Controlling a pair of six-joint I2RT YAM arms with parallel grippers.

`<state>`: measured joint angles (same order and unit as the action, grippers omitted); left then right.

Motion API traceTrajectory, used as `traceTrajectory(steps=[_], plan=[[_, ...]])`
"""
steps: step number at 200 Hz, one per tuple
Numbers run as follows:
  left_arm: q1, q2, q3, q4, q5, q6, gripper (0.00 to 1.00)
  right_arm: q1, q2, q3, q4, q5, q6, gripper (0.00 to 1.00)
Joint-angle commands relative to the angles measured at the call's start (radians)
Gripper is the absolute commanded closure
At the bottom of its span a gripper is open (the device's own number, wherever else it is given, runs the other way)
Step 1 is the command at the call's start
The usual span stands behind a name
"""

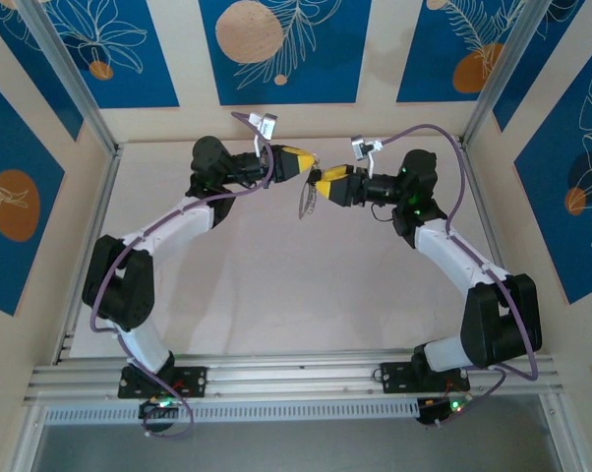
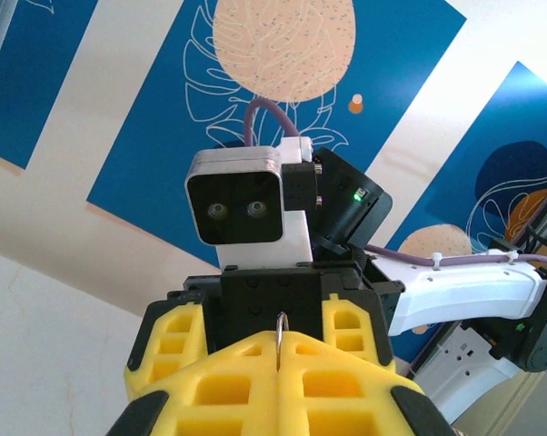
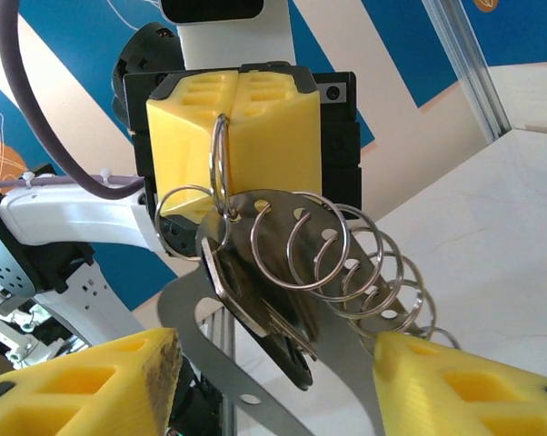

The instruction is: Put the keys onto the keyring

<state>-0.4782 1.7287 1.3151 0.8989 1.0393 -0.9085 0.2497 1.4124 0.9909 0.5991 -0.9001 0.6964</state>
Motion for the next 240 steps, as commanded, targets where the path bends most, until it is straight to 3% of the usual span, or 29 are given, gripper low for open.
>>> traceTrajectory(steps=[1,16,65,181,240], plan=[[-0.011,-0.040,-0.005,0.052,0.013,0.002,1.00,0.010,0.007,0.038,0.014,0.009,-0.011,0.49],[-0.013,-0.040,-0.005,0.052,0.011,0.003,1.00,0.016,0.010,0.044,0.013,0.010,-0.011,0.58],[-0.013,-0.048,-0.019,0.057,-0.011,0.010,1.00,0.031,-0.008,0.020,0.001,0.014,-0.015,1.00],[-0.013,-0.120,-0.080,0.090,-0.118,0.026,1.00,0.028,-0.041,-0.110,-0.021,0.084,-0.039,1.00],[-0.015,-0.126,-0.102,0.122,-0.143,0.015,1.00,0.169,0.036,0.006,-0.117,0.112,-0.109,1.00]])
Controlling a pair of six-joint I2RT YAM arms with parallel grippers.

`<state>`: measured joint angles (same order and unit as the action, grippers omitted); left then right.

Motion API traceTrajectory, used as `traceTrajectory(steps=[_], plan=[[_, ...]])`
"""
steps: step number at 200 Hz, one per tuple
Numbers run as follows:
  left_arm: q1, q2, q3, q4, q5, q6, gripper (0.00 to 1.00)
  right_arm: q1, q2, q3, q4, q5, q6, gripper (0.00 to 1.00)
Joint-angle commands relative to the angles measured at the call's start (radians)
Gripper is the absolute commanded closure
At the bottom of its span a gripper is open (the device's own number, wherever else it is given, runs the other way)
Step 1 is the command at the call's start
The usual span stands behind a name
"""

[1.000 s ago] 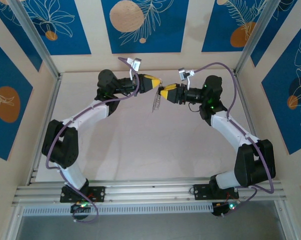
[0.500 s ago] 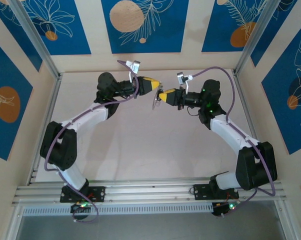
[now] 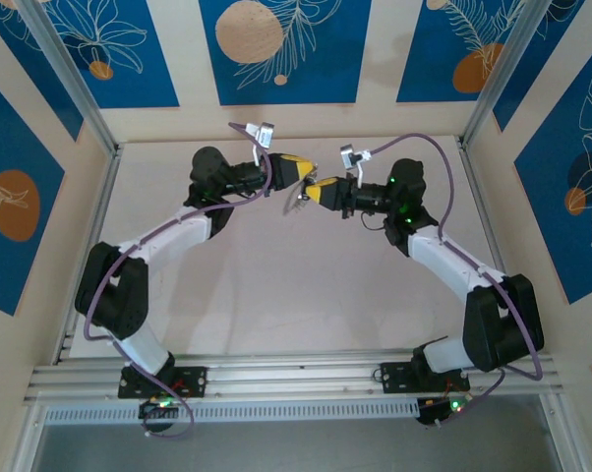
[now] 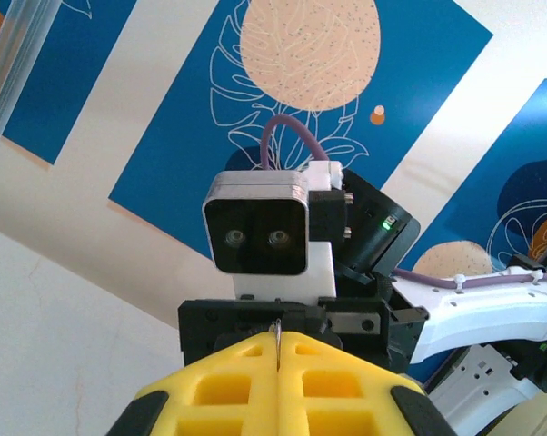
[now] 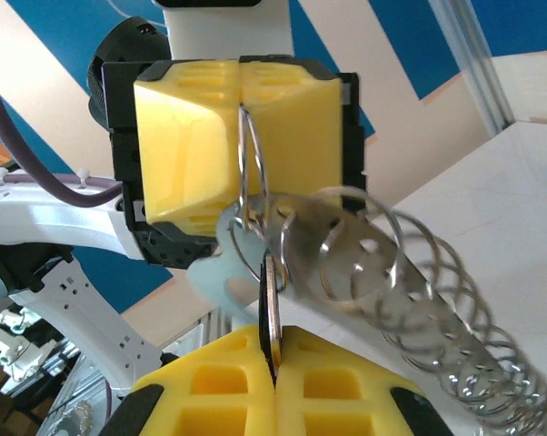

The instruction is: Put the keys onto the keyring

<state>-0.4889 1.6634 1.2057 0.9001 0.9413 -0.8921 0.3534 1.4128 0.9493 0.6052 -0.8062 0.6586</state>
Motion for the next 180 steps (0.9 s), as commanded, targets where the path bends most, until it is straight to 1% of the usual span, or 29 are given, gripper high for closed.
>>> traceTrajectory(steps=[1,20,50,81,97,110,131,144,153,169,180], plan=[[-0.005,-0.061,0.007,0.120,-0.045,-0.002,1.00,0.066,0.035,0.051,-0.129,0.019,-0.074,1.00],[-0.007,-0.068,-0.003,0.124,-0.053,-0.002,1.00,0.054,0.039,0.045,-0.147,0.034,-0.084,1.00],[-0.006,-0.074,-0.013,0.126,-0.058,-0.001,1.00,-0.004,0.040,-0.004,-0.036,0.041,0.004,1.00],[-0.009,-0.074,-0.027,0.144,-0.074,-0.008,1.00,0.011,0.049,-0.005,-0.021,0.055,0.014,1.00],[-0.008,-0.074,-0.027,0.143,-0.080,-0.007,1.00,0.019,0.052,0.005,-0.057,0.053,-0.014,1.00],[-0.008,-0.074,-0.031,0.149,-0.088,-0.011,1.00,0.008,0.038,-0.008,-0.066,0.070,-0.020,1.00],[-0.009,-0.073,-0.034,0.156,-0.093,-0.015,1.00,-0.013,0.036,-0.032,-0.016,0.093,0.025,1.00],[-0.010,-0.067,-0.034,0.163,-0.097,-0.022,1.00,0.007,0.053,-0.008,-0.018,0.086,0.034,1.00],[-0.011,-0.062,-0.037,0.173,-0.101,-0.029,1.00,0.039,0.068,0.017,-0.033,0.079,0.020,1.00],[-0.013,-0.054,-0.037,0.184,-0.106,-0.036,1.00,0.101,0.086,0.076,-0.126,0.070,-0.053,1.00],[-0.012,-0.052,-0.034,0.182,-0.107,-0.037,1.00,0.119,0.082,0.094,-0.187,0.088,-0.101,1.00]])
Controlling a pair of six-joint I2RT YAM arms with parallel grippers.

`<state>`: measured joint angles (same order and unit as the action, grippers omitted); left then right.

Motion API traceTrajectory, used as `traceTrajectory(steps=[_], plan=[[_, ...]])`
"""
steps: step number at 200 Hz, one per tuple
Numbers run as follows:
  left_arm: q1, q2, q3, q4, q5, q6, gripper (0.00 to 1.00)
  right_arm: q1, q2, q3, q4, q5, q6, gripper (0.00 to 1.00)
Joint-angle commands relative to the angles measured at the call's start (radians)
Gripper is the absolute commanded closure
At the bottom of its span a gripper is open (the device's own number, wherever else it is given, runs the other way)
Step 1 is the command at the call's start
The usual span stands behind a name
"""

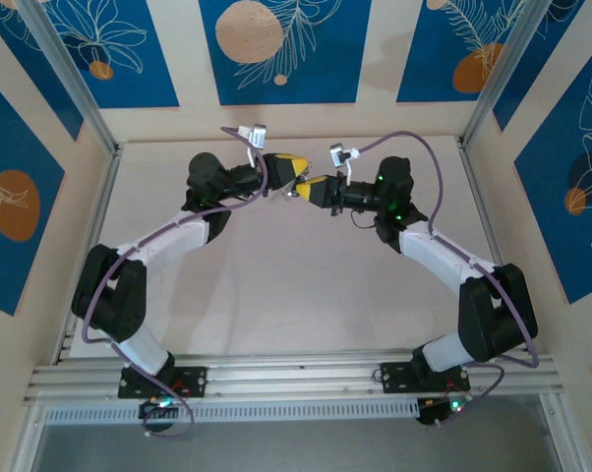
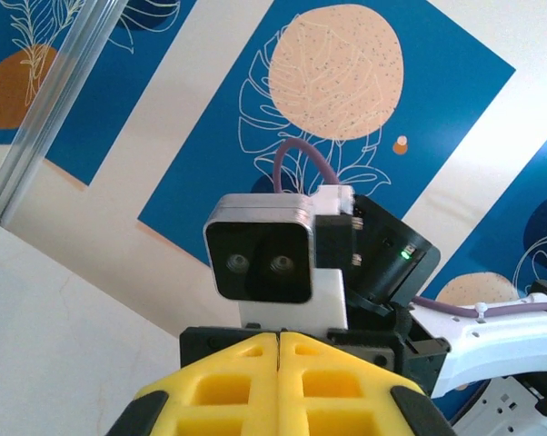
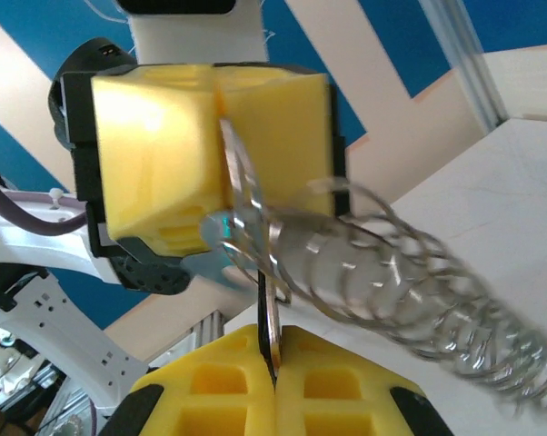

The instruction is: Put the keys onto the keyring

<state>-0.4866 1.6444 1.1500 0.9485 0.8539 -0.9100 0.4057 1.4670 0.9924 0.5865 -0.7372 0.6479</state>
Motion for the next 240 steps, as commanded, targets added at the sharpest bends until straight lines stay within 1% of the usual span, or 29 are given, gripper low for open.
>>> traceTrajectory(steps=[1,13,41,65,102,117,135,173,206,240], plan=[[-0.015,-0.033,0.022,0.134,-0.019,-0.019,1.00,0.067,0.027,0.051,-0.172,0.021,-0.093,1.00],[-0.015,-0.032,0.021,0.132,-0.021,-0.018,1.00,0.053,0.019,0.040,-0.177,0.032,-0.095,1.00],[-0.017,-0.030,0.019,0.131,-0.023,-0.014,1.00,-0.004,0.010,-0.002,-0.093,0.007,-0.024,1.00],[-0.017,-0.025,0.017,0.134,-0.025,-0.016,1.00,-0.023,-0.005,-0.019,-0.093,0.004,-0.017,1.00],[-0.017,-0.021,0.016,0.133,-0.030,-0.013,1.00,-0.046,-0.036,-0.039,-0.111,0.001,-0.021,0.84],[-0.016,-0.018,0.014,0.135,-0.033,-0.013,1.00,-0.057,-0.056,-0.056,-0.120,0.002,-0.026,0.80],[-0.017,-0.014,0.016,0.137,-0.035,-0.013,1.00,-0.078,-0.082,-0.084,-0.122,-0.002,-0.024,0.78],[-0.017,-0.006,0.018,0.147,-0.036,-0.020,1.00,-0.139,-0.167,-0.174,-0.142,-0.003,-0.033,0.68],[-0.018,0.004,0.014,0.173,-0.039,-0.037,1.00,-0.198,-0.218,-0.198,-0.107,0.015,0.009,0.68],[-0.019,0.007,0.005,0.192,-0.041,-0.047,1.00,-0.192,-0.221,-0.120,-0.079,0.057,0.049,0.68]])
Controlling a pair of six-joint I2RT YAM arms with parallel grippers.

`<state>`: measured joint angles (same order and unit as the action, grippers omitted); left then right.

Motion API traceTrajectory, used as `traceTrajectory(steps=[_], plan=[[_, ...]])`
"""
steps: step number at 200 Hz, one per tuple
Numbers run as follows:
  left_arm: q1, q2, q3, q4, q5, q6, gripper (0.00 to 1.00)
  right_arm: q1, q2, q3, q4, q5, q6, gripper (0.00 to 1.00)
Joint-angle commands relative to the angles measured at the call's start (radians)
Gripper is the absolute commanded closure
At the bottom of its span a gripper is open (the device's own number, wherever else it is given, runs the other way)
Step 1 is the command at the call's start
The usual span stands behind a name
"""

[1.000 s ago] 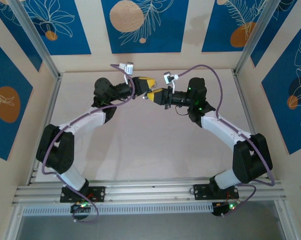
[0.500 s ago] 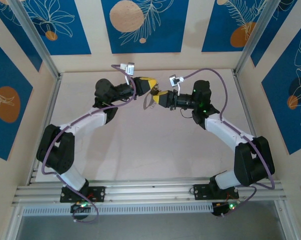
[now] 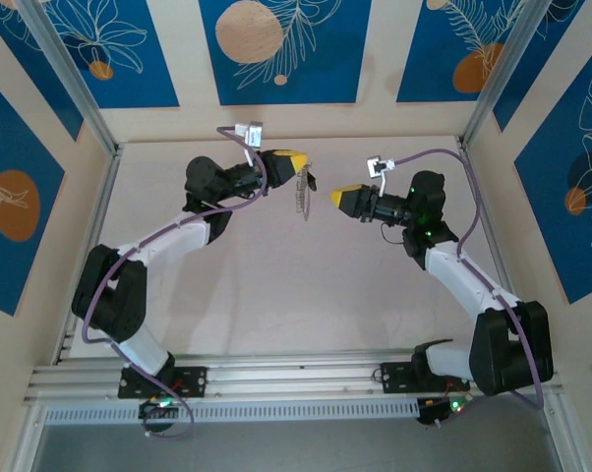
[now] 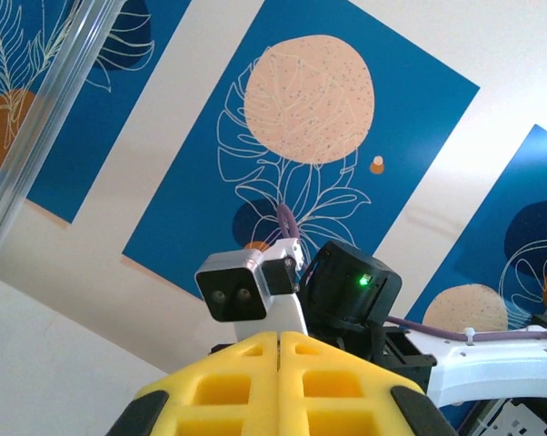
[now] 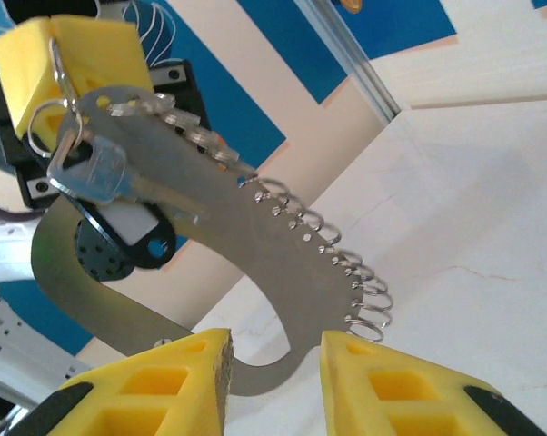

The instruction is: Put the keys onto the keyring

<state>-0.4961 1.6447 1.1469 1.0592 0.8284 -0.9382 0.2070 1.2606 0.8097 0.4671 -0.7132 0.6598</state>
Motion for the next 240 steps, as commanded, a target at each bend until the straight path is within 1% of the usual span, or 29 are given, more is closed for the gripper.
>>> traceTrajectory(steps=[1,12,20,37,68,101,134,158,209,240], plan=[[-0.010,0.007,0.008,0.082,-0.015,-0.020,1.00,0.008,-0.015,0.064,0.041,0.034,0.039,0.68],[-0.011,0.006,0.006,0.086,-0.018,-0.022,1.00,0.017,-0.012,0.089,0.057,0.057,0.051,0.67],[-0.011,0.007,0.002,0.087,-0.023,-0.022,1.00,0.025,-0.008,0.104,0.071,0.077,0.062,0.62],[-0.015,0.009,0.000,0.092,-0.034,-0.027,1.00,0.036,0.002,0.129,0.114,0.120,0.097,0.58],[-0.024,0.012,-0.006,0.112,-0.058,-0.044,1.00,0.051,0.041,0.150,0.219,0.185,0.172,0.56],[-0.032,0.017,-0.009,0.137,-0.074,-0.060,1.00,0.072,0.099,0.172,0.320,0.188,0.241,0.56],[-0.036,0.020,-0.014,0.151,-0.084,-0.067,1.00,0.100,0.120,0.174,0.372,0.189,0.254,0.57],[-0.037,0.023,-0.014,0.154,-0.081,-0.069,1.00,0.115,0.117,0.165,0.385,0.194,0.249,0.58],[-0.038,0.028,-0.013,0.162,-0.081,-0.071,1.00,0.133,0.122,0.151,0.391,0.201,0.246,0.63],[-0.038,0.031,-0.014,0.167,-0.082,-0.073,1.00,0.138,0.126,0.149,0.395,0.195,0.244,0.64]])
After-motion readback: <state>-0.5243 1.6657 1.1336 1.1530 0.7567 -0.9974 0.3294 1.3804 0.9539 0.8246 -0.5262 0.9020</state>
